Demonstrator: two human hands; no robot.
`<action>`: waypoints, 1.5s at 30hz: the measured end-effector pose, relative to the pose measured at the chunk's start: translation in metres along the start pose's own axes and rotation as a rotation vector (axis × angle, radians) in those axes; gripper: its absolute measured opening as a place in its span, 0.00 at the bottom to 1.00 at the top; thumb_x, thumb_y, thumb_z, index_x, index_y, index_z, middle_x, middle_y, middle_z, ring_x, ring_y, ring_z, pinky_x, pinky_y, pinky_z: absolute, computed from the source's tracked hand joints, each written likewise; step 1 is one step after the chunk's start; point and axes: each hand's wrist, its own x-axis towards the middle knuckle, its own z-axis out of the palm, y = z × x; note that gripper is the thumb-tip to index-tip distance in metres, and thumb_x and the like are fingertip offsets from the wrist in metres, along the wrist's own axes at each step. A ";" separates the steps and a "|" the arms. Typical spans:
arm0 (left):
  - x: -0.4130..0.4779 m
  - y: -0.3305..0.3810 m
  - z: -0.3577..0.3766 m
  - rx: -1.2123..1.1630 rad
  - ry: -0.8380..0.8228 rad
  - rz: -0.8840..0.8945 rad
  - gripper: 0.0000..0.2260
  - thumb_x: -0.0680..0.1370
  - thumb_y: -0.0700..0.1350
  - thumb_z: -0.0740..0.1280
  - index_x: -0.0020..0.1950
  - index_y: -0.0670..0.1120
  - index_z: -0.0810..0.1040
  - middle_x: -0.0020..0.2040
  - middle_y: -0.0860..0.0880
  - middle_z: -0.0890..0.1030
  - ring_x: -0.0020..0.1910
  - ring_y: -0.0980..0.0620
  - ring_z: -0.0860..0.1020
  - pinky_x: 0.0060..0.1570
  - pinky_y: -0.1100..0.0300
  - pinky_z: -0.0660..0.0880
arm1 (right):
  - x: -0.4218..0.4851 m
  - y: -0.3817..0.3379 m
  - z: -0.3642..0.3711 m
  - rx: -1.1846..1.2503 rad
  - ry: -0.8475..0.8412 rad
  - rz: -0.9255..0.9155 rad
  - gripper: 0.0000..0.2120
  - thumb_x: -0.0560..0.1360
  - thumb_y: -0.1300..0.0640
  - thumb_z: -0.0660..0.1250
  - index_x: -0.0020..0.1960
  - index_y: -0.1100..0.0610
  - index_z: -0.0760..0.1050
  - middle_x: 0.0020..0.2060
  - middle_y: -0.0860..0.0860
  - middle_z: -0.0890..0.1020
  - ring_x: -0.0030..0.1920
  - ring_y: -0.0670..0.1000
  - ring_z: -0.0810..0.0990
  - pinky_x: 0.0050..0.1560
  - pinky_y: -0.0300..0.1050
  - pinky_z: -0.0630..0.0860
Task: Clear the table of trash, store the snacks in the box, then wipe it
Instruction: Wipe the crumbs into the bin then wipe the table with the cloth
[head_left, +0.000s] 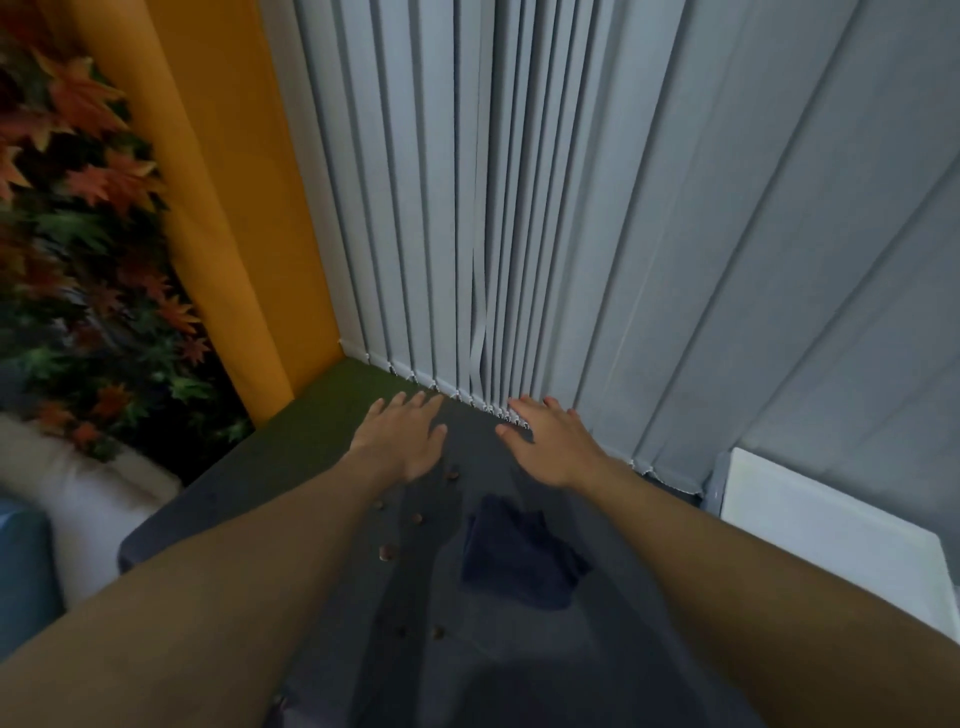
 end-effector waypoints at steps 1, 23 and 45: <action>-0.002 0.002 0.000 -0.001 0.000 -0.012 0.27 0.85 0.55 0.50 0.83 0.49 0.50 0.82 0.46 0.55 0.81 0.44 0.52 0.79 0.44 0.49 | -0.001 0.000 0.000 0.000 -0.009 -0.003 0.29 0.83 0.40 0.52 0.80 0.51 0.58 0.79 0.50 0.59 0.79 0.58 0.53 0.77 0.62 0.46; -0.087 -0.130 -0.019 -0.026 0.034 -0.190 0.26 0.85 0.56 0.49 0.83 0.50 0.52 0.82 0.48 0.56 0.81 0.45 0.54 0.78 0.45 0.51 | 0.030 -0.141 0.048 -0.065 -0.056 -0.146 0.30 0.82 0.37 0.51 0.80 0.50 0.56 0.80 0.49 0.57 0.80 0.55 0.51 0.78 0.61 0.47; -0.262 -0.425 0.006 -0.123 0.187 -0.565 0.26 0.85 0.55 0.50 0.82 0.49 0.56 0.80 0.47 0.62 0.78 0.45 0.61 0.76 0.46 0.56 | 0.095 -0.455 0.199 -0.051 -0.247 -0.463 0.30 0.83 0.37 0.50 0.81 0.49 0.54 0.80 0.47 0.54 0.80 0.54 0.48 0.78 0.61 0.49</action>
